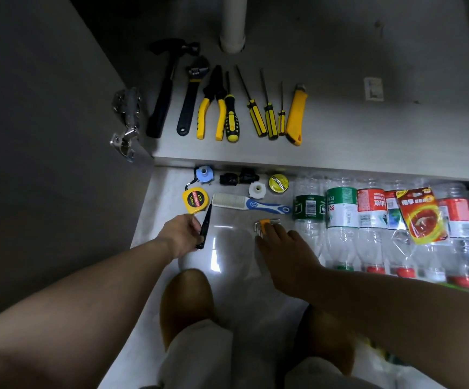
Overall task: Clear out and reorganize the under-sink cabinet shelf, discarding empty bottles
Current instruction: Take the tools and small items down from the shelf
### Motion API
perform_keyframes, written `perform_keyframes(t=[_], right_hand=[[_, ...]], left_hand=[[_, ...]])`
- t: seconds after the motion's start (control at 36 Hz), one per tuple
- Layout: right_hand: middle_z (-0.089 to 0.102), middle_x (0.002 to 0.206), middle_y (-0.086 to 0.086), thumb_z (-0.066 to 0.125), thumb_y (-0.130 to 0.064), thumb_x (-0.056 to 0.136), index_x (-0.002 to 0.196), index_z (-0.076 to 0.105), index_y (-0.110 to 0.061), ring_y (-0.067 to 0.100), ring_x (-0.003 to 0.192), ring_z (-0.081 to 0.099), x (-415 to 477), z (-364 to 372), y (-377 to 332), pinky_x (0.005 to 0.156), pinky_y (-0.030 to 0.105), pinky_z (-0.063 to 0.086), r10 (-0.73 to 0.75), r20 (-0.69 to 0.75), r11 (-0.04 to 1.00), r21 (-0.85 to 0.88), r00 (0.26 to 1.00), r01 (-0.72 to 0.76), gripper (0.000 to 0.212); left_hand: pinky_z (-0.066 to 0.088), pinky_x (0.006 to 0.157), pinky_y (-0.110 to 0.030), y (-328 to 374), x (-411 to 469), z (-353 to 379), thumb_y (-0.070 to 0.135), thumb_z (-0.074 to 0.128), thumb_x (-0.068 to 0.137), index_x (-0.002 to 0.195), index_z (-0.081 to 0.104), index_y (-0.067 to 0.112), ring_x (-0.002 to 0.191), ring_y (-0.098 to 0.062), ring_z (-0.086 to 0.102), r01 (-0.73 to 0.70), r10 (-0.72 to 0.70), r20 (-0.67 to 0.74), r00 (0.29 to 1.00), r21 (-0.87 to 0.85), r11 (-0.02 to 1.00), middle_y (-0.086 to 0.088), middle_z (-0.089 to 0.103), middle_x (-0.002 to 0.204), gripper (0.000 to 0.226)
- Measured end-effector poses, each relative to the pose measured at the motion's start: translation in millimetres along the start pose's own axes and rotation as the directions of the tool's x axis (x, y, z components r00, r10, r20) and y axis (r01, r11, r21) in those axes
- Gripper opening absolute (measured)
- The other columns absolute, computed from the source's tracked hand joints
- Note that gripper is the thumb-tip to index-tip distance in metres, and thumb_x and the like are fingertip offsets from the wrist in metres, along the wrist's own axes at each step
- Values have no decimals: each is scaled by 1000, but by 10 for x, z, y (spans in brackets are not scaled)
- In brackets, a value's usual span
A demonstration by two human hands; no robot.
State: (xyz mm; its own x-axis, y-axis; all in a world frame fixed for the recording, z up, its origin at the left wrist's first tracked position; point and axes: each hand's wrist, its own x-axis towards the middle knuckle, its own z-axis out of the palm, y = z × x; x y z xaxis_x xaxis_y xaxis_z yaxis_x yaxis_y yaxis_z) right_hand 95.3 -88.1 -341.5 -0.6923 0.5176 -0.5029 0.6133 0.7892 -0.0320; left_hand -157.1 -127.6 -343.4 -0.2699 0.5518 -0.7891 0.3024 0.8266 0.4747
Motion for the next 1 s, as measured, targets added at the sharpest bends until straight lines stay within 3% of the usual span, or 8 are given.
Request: perform_keyframes(t=[0.08, 0.22, 0.36, 0.5, 0.61, 0.72, 0.81, 1.0], right_hand=[[22, 156, 22, 70, -27, 74, 148, 35, -7, 39, 137, 30, 9, -15, 23, 107, 50, 36, -3, 17, 998, -63, 1000, 4, 84], [40, 147, 16, 64, -30, 80, 140, 48, -11, 34, 129, 42, -15, -116, 96, 103, 47, 39, -22, -23, 1000, -9, 999, 22, 64], [57, 107, 10, 50, -21, 88, 108, 65, -13, 29, 97, 57, 40, -552, 370, 81, 40, 49, -16, -290, 974, 212, 957, 81, 26], [46, 111, 7, 59, -8, 89, 109, 58, -11, 18, 87, 50, 176, -958, 795, 73, 38, 55, 330, -538, 869, 494, 776, -27, 20], [40, 121, 8, 60, -15, 91, 127, 54, -21, 22, 98, 51, 360, -1155, 1084, 83, 43, 57, 514, -507, 766, 635, 692, -103, 37], [39, 125, 9, 61, -27, 93, 138, 50, -33, 29, 111, 49, 508, -1223, 1199, 97, 46, 51, 533, -360, 700, 696, 765, -160, 47], [41, 126, 11, 59, -32, 95, 142, 47, -34, 31, 118, 44, 576, -1228, 1183, 100, 45, 47, 497, -343, 738, 650, 797, -181, 50], [47, 118, 13, 58, -35, 97, 129, 50, -26, 33, 109, 48, 689, -1272, 1177, 87, 46, 52, 526, -394, 769, 598, 754, -223, 35]], left_hand=[[51, 59, -21, -16, 13, -7, -15, 57, 88, 101, 63, -1, 76, -25, 60, -69, 70, 1, 998, 122, 990, -22, 65, 97, 21], [56, 73, -30, 36, 24, -42, 13, 69, 90, 98, 68, 12, 90, -23, 67, -101, 121, -64, 991, 251, 963, -7, 72, 98, 8], [53, 70, -32, 358, -110, 17, 38, 68, 92, 77, 67, 22, 73, -13, 65, -304, 323, -27, 946, 275, 912, 4, 68, 75, 22], [47, 63, -32, 856, -201, 79, 33, 63, 97, 71, 57, 18, 61, -15, 51, -550, 608, -189, 771, 284, 786, 1, 54, 62, 31], [53, 66, -35, 1255, -180, 19, 30, 63, 96, 88, 62, 24, 77, -15, 57, -661, 736, -360, 574, 326, 676, 5, 59, 84, 10], [51, 91, -41, 1463, -46, -131, 25, 66, 92, 116, 62, 24, 113, -20, 48, -580, 698, -516, 496, 401, 709, -1, 51, 117, 25], [42, 106, -46, 1520, 31, -265, 20, 64, 91, 128, 62, 24, 125, -28, 44, -482, 630, -584, 513, 411, 774, -7, 49, 128, 37], [32, 112, -48, 1579, 301, -612, 11, 52, 92, 148, 46, 23, 139, -40, 33, -260, 440, -667, 602, 358, 897, -19, 37, 149, 58]])
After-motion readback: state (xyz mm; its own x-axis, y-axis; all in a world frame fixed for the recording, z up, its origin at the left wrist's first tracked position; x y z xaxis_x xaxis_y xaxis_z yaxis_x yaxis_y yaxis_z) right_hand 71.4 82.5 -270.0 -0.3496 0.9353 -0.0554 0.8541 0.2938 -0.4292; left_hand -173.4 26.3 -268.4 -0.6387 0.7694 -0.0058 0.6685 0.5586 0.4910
